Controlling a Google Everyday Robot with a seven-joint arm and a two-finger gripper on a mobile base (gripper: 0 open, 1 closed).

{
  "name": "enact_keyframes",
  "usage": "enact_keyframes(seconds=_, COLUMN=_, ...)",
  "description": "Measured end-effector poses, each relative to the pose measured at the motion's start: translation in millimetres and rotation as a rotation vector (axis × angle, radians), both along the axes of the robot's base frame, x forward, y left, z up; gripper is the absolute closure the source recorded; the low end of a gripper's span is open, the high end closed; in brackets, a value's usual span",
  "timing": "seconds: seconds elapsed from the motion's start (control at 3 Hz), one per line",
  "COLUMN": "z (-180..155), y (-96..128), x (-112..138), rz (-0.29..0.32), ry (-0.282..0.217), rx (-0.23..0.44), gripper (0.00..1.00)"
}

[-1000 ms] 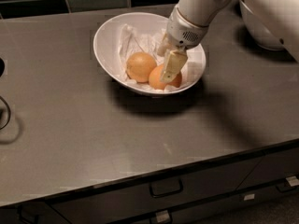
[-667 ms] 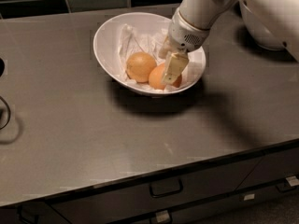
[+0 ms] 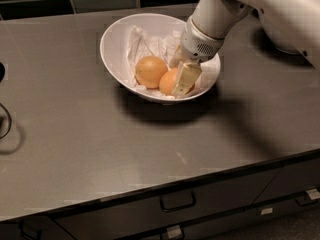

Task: Pick orange from white bowl

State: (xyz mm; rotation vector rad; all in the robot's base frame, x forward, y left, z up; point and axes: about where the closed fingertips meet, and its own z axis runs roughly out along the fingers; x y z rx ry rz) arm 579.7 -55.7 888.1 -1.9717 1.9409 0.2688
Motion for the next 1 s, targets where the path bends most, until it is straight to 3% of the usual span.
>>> enact_keyframes(seconds=1.0, z=-12.4, y=7.2, x=1.8, rz=0.023, ry=0.029, rx=-0.007, gripper=0.4)
